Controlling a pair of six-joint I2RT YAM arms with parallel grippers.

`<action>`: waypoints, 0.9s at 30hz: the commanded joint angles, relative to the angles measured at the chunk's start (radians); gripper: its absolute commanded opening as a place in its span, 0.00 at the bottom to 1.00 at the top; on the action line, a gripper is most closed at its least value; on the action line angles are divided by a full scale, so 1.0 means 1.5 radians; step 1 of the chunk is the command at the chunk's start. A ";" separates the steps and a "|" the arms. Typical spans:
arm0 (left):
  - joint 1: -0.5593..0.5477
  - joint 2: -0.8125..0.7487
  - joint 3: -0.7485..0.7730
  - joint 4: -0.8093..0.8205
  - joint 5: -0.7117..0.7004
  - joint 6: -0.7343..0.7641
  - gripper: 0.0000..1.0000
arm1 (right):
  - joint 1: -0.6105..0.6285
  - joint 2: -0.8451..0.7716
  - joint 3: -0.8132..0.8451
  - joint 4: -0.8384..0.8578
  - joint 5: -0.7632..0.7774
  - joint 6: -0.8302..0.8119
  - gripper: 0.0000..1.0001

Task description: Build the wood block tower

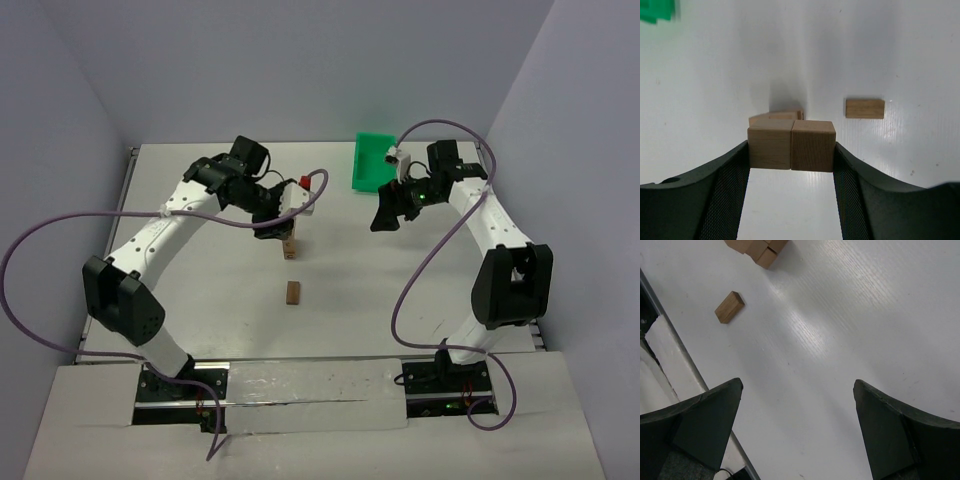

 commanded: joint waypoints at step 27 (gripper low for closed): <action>0.040 0.110 0.011 0.116 -0.016 -0.118 0.05 | -0.005 0.030 0.048 -0.011 -0.016 0.004 1.00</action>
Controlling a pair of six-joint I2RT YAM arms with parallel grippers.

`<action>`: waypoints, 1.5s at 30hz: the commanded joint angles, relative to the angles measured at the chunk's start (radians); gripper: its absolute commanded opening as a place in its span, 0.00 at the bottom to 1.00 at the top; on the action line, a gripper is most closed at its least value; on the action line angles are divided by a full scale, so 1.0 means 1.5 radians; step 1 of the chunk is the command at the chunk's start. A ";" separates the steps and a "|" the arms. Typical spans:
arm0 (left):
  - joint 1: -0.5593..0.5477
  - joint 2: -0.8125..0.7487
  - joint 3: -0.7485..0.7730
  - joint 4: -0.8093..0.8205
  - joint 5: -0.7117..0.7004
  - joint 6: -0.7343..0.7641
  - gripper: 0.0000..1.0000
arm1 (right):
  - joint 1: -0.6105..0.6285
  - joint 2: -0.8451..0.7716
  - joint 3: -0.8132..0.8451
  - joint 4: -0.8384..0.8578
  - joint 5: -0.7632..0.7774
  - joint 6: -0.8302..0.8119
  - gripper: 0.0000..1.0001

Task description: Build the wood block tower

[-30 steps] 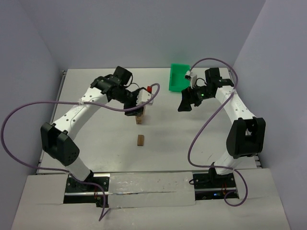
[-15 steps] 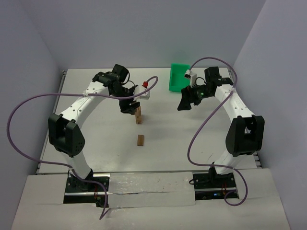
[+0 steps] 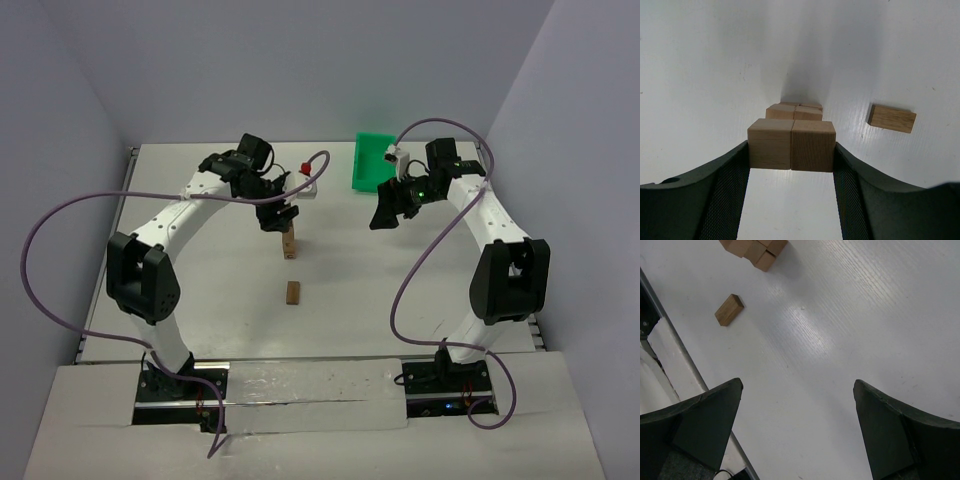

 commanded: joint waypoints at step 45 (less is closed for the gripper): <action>0.003 0.066 0.001 0.014 0.024 0.042 0.14 | -0.002 0.016 0.039 -0.009 -0.014 0.003 1.00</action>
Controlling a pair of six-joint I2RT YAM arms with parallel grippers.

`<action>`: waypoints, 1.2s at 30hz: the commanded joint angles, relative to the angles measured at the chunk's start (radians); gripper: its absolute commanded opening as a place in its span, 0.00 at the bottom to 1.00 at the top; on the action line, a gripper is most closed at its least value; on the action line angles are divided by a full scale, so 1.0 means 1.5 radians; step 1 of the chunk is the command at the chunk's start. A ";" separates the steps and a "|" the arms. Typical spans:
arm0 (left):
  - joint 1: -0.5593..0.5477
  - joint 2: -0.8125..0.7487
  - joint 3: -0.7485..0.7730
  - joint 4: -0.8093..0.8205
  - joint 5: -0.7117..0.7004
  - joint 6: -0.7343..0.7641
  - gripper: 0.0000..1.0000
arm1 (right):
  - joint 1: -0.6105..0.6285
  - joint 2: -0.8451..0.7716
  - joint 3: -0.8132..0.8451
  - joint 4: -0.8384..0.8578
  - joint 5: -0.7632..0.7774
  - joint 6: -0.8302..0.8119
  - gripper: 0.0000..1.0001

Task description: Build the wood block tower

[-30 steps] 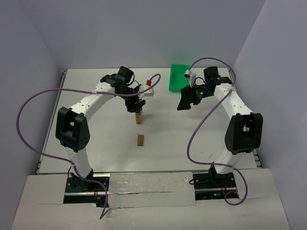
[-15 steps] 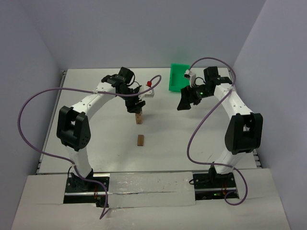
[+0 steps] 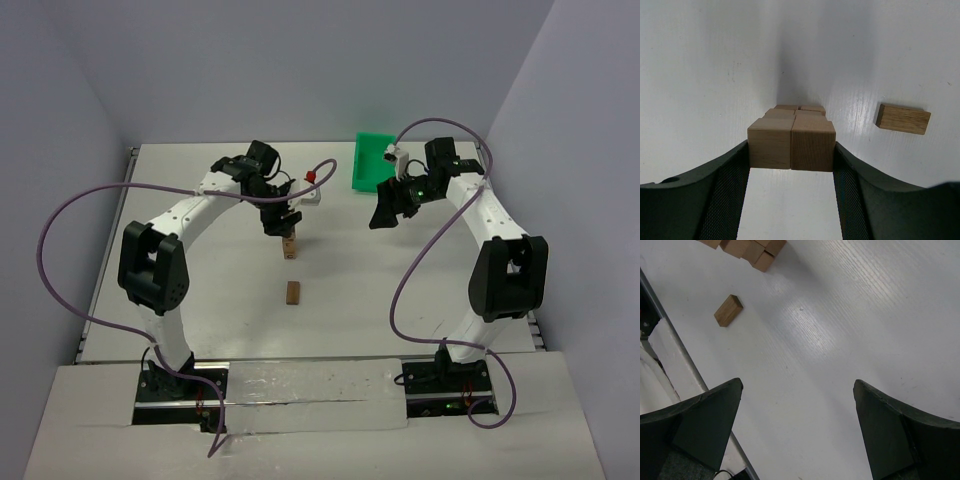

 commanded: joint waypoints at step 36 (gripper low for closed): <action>0.015 0.033 0.029 -0.026 0.034 0.027 0.50 | -0.001 0.011 0.035 -0.010 -0.016 -0.002 1.00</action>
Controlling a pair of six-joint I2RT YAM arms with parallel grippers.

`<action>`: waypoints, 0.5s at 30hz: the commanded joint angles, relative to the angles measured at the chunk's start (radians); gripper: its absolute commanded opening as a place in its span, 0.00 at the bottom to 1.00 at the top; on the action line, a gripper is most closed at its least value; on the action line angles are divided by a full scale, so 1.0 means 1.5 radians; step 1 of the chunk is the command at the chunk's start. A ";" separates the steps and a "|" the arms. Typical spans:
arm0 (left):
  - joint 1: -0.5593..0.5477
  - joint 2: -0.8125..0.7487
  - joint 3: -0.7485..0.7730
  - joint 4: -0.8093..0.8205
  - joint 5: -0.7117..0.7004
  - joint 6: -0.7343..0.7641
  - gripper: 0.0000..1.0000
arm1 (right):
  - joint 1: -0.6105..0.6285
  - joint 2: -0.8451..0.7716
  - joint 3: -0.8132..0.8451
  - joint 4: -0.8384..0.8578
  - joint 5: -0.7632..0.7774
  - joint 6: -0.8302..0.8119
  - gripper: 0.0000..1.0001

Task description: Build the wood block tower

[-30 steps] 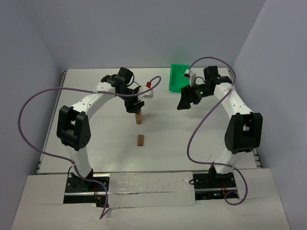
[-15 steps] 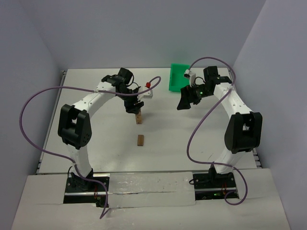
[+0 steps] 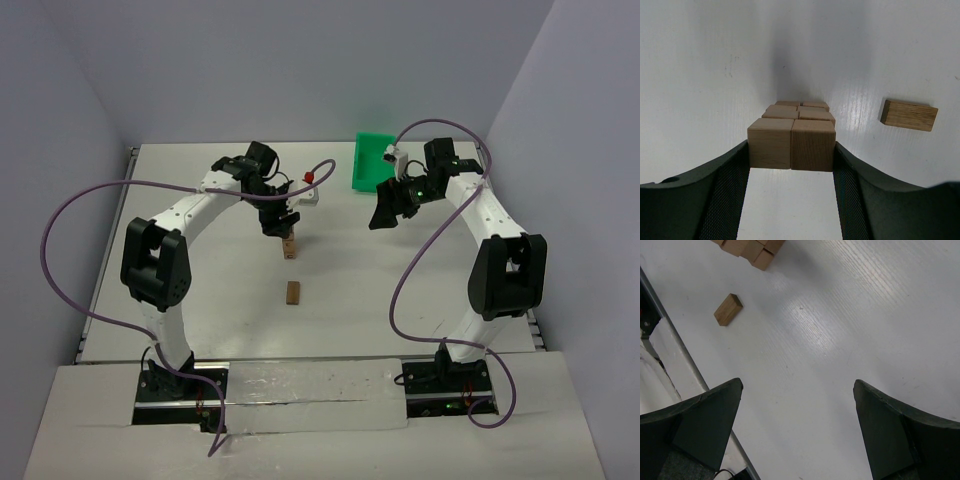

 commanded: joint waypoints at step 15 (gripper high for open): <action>0.003 0.011 0.026 -0.025 0.031 0.014 0.93 | 0.001 0.005 0.034 -0.008 -0.016 -0.002 1.00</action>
